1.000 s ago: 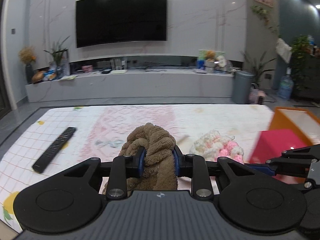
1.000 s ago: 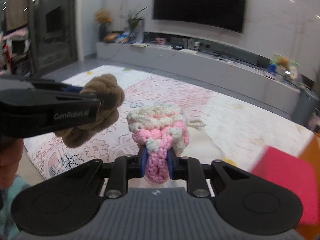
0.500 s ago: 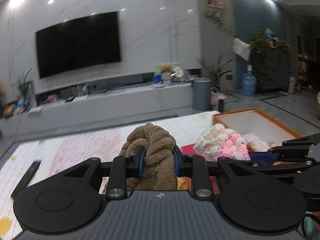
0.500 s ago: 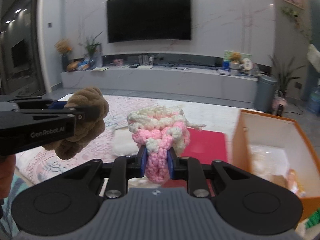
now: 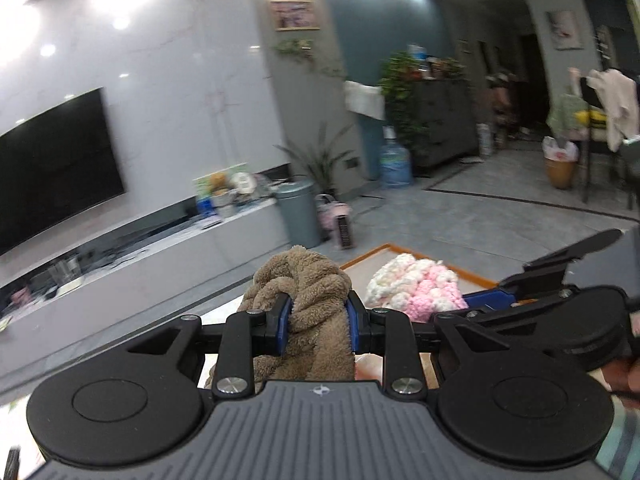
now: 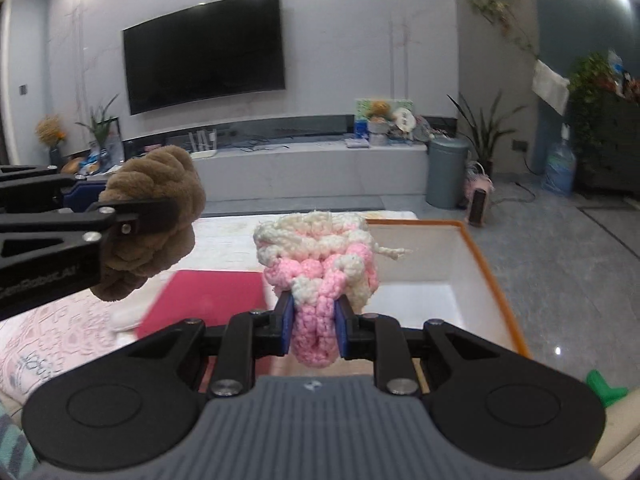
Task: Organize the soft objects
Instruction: 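Carry the brown plush and pink knitted item over the orange box with both tools, then open both grippers to drop the plush and knitted item into the box, then withdraw both tools from the box back over the bed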
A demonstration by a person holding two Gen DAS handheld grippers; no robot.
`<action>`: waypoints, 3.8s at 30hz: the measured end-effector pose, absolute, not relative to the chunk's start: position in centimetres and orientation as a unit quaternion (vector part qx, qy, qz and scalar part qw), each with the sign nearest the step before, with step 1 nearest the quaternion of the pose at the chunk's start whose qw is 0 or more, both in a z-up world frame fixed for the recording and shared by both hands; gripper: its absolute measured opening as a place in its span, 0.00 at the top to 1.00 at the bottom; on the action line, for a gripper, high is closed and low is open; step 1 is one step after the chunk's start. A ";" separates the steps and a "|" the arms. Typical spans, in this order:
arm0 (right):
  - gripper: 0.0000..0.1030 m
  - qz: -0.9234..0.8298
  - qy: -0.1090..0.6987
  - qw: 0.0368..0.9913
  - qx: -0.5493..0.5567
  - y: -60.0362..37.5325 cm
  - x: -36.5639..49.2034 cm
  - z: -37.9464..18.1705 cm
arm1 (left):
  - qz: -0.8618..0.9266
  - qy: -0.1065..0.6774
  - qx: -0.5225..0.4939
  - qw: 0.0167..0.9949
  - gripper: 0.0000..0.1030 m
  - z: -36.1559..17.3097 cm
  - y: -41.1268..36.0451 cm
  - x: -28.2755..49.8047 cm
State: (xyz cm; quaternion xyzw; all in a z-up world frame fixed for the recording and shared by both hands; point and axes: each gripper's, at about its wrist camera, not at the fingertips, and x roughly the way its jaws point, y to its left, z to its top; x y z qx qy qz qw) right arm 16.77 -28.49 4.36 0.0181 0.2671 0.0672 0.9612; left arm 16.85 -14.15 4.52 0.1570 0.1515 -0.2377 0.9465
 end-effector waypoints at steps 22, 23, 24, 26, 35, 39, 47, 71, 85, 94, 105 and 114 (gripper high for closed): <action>0.80 0.042 0.378 0.925 0.010 -37.1 30.3 -1.7 | -0.307 0.212 0.351 0.859 0.70 -3.2 -24.7 26.7; 0.80 0.046 0.384 0.922 0.005 -37.0 30.8 -2.1 | -0.308 0.218 0.354 0.856 0.70 -3.6 -24.7 27.0; 0.80 0.047 0.389 0.920 0.000 -37.1 31.4 -2.5 | -0.309 0.219 0.357 0.854 0.70 -3.9 -24.7 27.2; 0.79 0.049 0.402 0.914 -0.010 -37.0 32.4 -3.3 | -0.307 0.214 0.364 0.853 0.70 -4.4 -24.6 27.1; 0.75 0.074 0.437 0.896 -0.021 -37.2 34.4 -4.2 | -0.323 0.237 0.338 0.852 0.70 -4.7 -24.9 28.8; 0.71 0.079 0.442 0.893 -0.028 -37.1 34.4 -4.6 | -0.321 0.259 0.309 0.857 0.69 -4.4 -25.0 29.7; 0.65 0.080 0.445 0.891 -0.036 -36.8 34.3 -4.8 | -0.320 0.300 0.273 0.856 0.60 -4.0 -24.8 30.9; 0.43 0.040 0.414 0.908 -0.055 -34.7 30.5 -1.1 | -0.273 0.251 0.216 0.903 0.48 0.9 -19.9 27.1; 0.40 0.039 0.301 0.952 0.031 -29.1 21.6 4.8 | -0.202 0.157 0.119 0.959 0.48 5.6 -11.7 18.7; 0.40 0.067 0.282 0.954 0.074 -23.9 17.1 4.2 | -0.113 0.159 0.083 0.977 0.48 5.0 -5.6 15.0; 0.40 0.103 0.289 0.950 0.050 -16.5 13.9 2.0 | -0.054 0.204 0.053 0.976 0.52 1.3 0.9 12.5; 0.41 0.152 0.295 0.943 -0.007 -11.3 13.6 0.3 | -0.055 0.256 0.035 0.964 0.53 -1.1 5.2 11.6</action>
